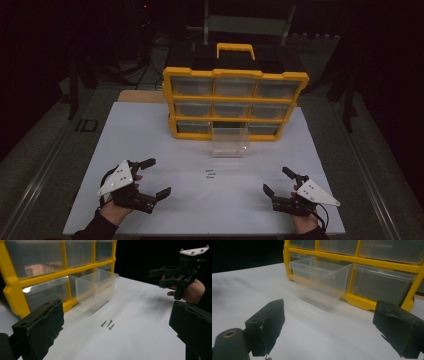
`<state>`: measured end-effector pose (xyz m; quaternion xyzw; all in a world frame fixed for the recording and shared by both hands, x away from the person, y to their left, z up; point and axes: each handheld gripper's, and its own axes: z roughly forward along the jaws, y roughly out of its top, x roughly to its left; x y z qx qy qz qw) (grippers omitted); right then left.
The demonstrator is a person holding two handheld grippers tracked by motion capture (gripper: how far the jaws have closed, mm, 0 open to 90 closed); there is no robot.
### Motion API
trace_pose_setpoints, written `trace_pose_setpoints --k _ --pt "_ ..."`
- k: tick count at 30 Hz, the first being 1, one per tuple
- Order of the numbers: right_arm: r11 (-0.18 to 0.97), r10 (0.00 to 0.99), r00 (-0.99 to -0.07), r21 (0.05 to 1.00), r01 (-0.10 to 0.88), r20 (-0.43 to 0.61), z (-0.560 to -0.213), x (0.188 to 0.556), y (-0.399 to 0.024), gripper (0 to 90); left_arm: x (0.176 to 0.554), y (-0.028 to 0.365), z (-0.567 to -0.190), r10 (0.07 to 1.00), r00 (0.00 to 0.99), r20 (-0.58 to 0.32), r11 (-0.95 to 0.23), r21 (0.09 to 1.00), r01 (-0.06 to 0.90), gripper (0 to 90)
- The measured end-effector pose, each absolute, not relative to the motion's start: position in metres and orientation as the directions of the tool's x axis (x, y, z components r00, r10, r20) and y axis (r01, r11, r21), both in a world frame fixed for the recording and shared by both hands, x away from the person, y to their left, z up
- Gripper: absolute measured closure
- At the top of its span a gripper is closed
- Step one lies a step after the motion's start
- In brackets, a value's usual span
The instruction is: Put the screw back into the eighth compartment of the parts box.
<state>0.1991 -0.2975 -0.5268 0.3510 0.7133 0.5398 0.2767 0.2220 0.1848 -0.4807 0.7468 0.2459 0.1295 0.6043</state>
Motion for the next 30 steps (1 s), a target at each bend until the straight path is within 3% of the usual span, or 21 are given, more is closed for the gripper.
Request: trace_pose_setpoints --k 13,21,30 --pt "0.176 0.794 -0.608 0.963 0.203 -0.017 -0.527 0.2 -0.296 10.7 0.248 0.166 -0.468 0.509 0.853 -0.111 -0.14 0.968 0.209 0.0" --pt "0.173 0.79 -0.613 0.964 0.203 -0.013 -0.528 0.201 -0.295 10.7 0.268 0.144 -0.462 0.545 0.837 -0.051 -0.196 0.963 0.186 0.0" --pt "0.176 0.786 -0.618 0.964 0.202 -0.014 -0.528 0.201 -0.295 10.7 0.29 0.122 -0.464 0.551 0.829 -0.095 -0.244 0.932 0.269 0.0"
